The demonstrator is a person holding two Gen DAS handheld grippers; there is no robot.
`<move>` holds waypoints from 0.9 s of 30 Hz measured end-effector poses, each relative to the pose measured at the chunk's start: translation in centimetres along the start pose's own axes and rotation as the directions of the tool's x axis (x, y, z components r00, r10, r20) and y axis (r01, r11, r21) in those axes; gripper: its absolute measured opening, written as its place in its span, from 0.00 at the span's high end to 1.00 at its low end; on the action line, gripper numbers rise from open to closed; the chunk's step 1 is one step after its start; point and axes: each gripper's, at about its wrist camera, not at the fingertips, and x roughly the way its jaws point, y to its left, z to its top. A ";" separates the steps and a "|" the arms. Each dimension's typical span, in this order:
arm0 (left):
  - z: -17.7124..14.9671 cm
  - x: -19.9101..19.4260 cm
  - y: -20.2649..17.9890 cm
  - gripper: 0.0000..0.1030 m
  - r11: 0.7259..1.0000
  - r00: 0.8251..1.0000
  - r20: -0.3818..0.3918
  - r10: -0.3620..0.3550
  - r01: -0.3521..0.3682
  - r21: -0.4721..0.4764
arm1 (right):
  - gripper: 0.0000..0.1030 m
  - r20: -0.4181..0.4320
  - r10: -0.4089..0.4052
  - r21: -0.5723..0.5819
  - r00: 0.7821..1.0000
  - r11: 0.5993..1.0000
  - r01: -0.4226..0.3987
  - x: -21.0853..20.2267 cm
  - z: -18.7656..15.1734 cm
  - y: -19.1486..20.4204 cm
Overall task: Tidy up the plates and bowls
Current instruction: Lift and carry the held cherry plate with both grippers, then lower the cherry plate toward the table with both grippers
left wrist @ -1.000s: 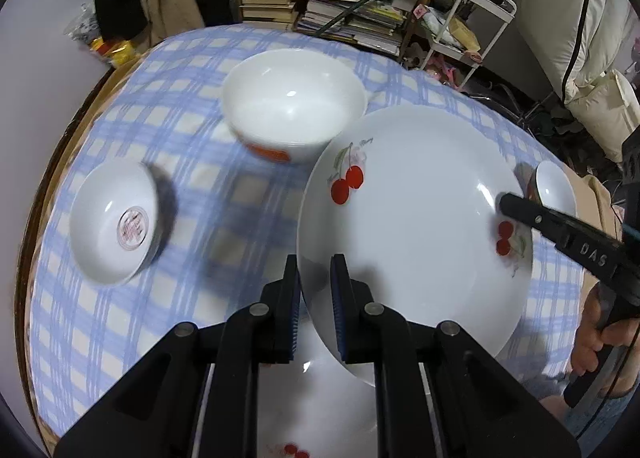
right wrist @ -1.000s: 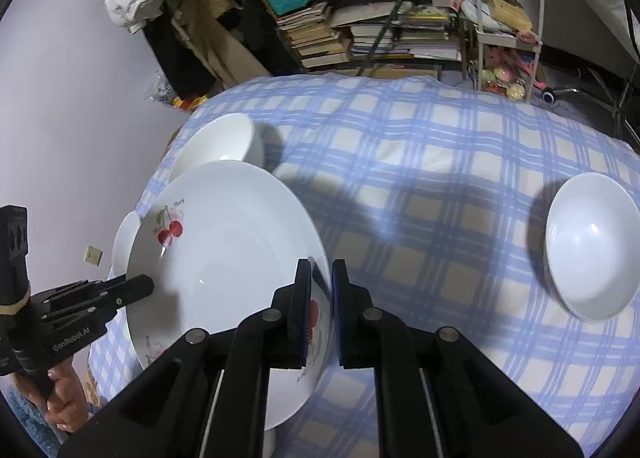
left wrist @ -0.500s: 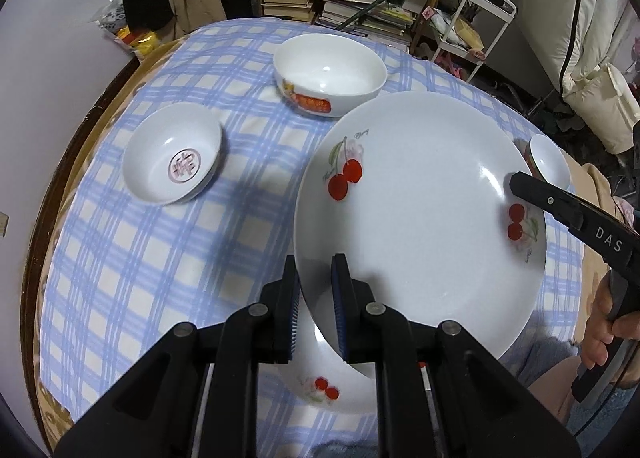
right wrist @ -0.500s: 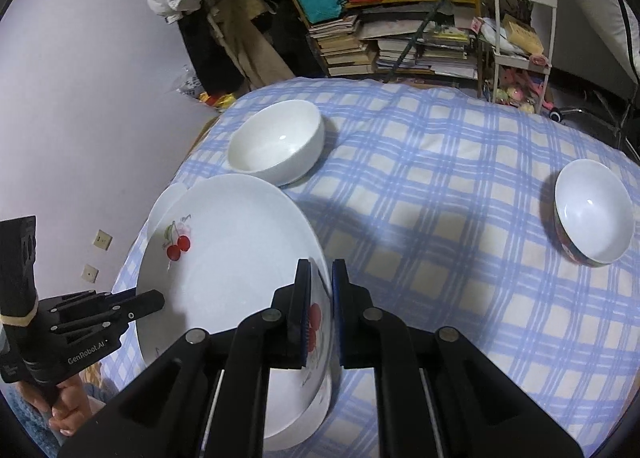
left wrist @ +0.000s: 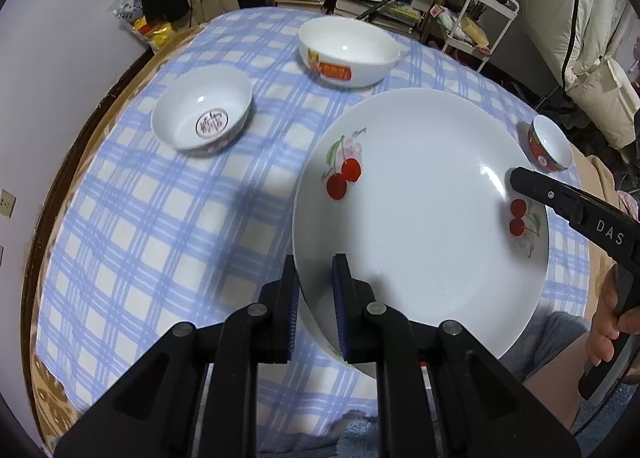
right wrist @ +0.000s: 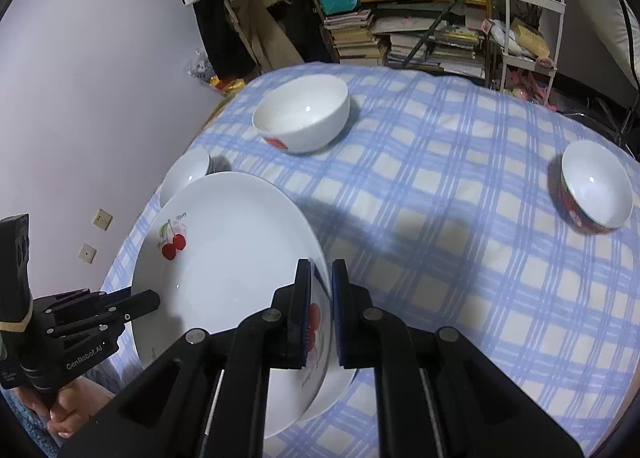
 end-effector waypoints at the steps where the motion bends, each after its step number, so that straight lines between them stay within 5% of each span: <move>1: -0.2 0.2 0.2 0.85 1.000 1.000 -0.005 0.001 -0.001 -0.003 | 0.88 -0.008 -0.004 -0.008 1.000 1.000 0.004 0.1 -0.3 0.2; 18: -1.9 3.6 0.8 0.84 0.998 0.996 -0.077 0.055 -0.057 -0.027 | 0.88 -0.131 -0.034 0.019 0.991 0.999 0.037 4.3 -3.4 0.0; 27: -1.9 5.3 0.0 0.84 0.998 0.990 -0.126 0.069 -0.070 0.000 | 0.88 -0.126 -0.050 0.050 0.991 0.997 0.057 4.7 -3.6 -0.7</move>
